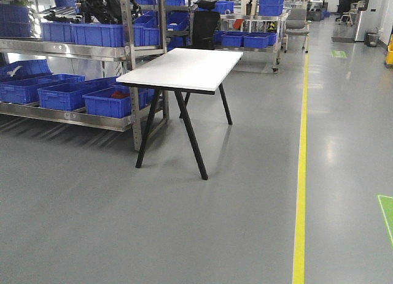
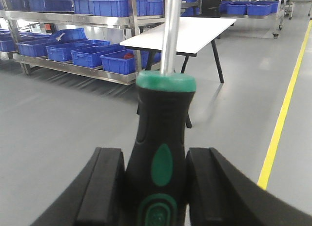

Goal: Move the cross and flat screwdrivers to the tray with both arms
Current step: 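Hold both screwdrivers while the base turns away from the table, then hold both screwdrivers while the base drives to the shelf tray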

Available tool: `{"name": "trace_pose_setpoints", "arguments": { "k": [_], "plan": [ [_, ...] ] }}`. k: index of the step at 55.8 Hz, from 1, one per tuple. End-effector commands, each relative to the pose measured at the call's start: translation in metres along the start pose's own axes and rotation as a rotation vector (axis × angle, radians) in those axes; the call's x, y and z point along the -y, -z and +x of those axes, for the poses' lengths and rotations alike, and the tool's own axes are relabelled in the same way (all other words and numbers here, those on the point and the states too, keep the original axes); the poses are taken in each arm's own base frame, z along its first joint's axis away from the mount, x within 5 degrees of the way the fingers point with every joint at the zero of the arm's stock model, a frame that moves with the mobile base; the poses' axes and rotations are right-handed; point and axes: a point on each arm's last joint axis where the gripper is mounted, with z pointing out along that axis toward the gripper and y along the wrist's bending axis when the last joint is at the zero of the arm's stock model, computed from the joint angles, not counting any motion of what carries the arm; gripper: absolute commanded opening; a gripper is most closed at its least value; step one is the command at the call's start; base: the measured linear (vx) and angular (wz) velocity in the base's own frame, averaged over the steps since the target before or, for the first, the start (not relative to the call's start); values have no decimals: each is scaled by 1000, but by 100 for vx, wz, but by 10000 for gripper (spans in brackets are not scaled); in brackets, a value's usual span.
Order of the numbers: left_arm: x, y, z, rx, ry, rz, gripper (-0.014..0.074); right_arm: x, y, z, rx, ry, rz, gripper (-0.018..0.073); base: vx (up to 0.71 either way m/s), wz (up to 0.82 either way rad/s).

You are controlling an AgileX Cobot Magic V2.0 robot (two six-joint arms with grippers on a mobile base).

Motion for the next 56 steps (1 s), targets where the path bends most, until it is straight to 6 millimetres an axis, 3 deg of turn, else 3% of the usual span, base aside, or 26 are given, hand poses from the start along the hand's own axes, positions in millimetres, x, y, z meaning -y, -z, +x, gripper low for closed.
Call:
{"name": "trace_pose_setpoints", "arguments": {
  "k": [1, 56],
  "plan": [
    [2, 6, -16, 119, 6, 16, -6, 0, 3, -15, 110, -2, 8, -8, 44, 4],
    [2, 5, -16, 118, 6, 15, -6, 0, 3, -15, 111, -2, 8, -8, 50, 11]
  ]
}}
